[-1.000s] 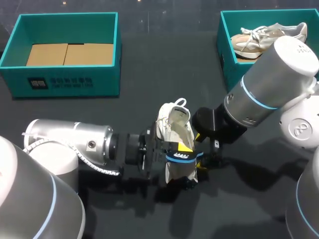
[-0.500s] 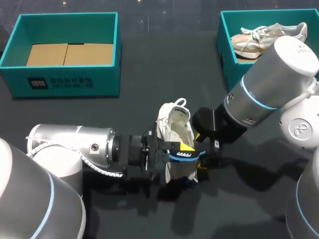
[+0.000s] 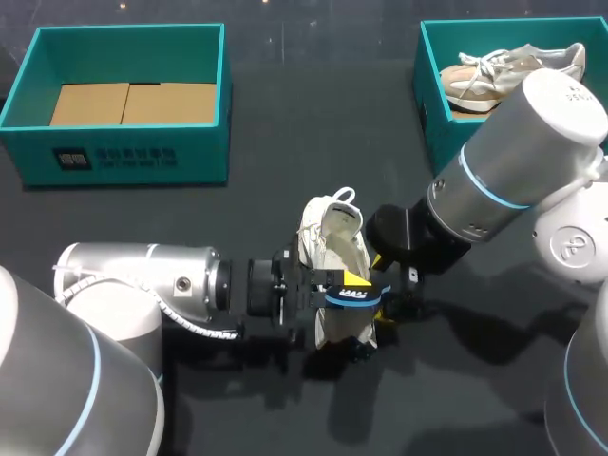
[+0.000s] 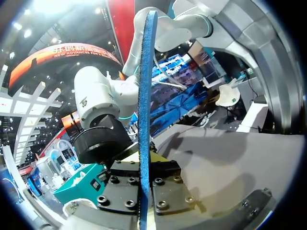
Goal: Take the shoe out of the shoebox, open the shoe tongue, remove and reinsert the insole, then place the shoe into the shoebox
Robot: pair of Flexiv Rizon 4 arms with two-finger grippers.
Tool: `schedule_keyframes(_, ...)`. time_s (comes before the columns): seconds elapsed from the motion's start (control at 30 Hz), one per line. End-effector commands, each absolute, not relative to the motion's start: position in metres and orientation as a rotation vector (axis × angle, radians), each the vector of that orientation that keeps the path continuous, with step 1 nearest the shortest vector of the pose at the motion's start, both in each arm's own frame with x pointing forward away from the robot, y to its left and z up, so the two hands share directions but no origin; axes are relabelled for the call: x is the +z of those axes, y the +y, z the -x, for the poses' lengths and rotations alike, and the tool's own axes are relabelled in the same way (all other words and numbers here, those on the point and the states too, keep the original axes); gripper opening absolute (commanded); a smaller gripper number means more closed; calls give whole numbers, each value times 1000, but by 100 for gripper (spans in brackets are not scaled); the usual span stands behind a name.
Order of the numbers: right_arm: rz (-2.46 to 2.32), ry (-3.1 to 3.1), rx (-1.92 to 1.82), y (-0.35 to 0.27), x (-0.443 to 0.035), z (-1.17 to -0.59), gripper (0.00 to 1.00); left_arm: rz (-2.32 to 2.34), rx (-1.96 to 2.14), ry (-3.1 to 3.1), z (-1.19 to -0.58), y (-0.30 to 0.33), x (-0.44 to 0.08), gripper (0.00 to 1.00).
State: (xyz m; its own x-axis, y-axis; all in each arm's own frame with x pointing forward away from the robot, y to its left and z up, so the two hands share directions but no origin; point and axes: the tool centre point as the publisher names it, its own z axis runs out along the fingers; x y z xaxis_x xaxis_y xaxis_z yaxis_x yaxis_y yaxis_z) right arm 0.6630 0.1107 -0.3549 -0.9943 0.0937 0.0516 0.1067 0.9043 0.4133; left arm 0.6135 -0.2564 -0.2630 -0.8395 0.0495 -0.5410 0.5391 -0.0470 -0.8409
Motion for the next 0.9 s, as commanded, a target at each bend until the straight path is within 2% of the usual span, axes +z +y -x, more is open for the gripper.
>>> schedule_keyframes(0.03, 161, -3038, -662, 111, -356, -662, 100, -614, -1943, 1886, -612, -259, -264, 0)
schedule_keyframes(0.9, 161, -3038, -662, 111, -356, -662, 100, -587, -1931, 1878, -618, -250, -274, 0)
